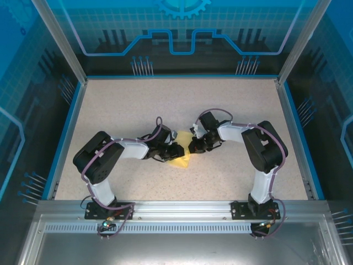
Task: Fold a paper plane with a square sheet of paper (pick it up from the middle)
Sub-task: Fold the triangle a second time at the center of the table.
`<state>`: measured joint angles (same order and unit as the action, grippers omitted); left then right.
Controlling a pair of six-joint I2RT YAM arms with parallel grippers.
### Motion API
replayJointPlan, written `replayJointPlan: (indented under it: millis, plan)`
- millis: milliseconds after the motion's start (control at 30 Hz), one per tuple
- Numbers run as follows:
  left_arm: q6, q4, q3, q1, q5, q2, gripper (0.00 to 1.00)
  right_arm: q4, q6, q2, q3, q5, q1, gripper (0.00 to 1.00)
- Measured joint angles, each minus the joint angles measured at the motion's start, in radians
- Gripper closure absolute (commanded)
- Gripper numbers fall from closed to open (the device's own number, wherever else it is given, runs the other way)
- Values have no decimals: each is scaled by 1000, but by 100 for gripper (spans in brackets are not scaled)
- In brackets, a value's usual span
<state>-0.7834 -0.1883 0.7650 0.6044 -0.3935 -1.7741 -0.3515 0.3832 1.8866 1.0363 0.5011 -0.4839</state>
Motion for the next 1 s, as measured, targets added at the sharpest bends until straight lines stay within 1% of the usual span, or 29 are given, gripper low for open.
replayJointPlan:
  millis: [167, 333, 433, 533, 833, 1000]
  plan:
    - [0, 1, 0, 1, 6, 0, 79, -11, 1, -13, 0, -5, 0, 75]
    - [-1, 3, 0, 3, 12, 0, 79, -51, 8, -104, 0, -64, 1, 73]
    - [-1, 3, 0, 3, 12, 0, 79, -60, 8, -169, 1, -98, 0, 75]
    - [-2, 3, 0, 5, 16, 0, 79, -59, 9, -185, 3, -105, -5, 78]
    - [-3, 5, 0, 7, 24, 0, 81, -48, 28, -95, 3, -69, -61, 92]
    - [-4, 7, 0, 8, 28, 0, 81, -48, 27, -35, 16, -66, -66, 94]
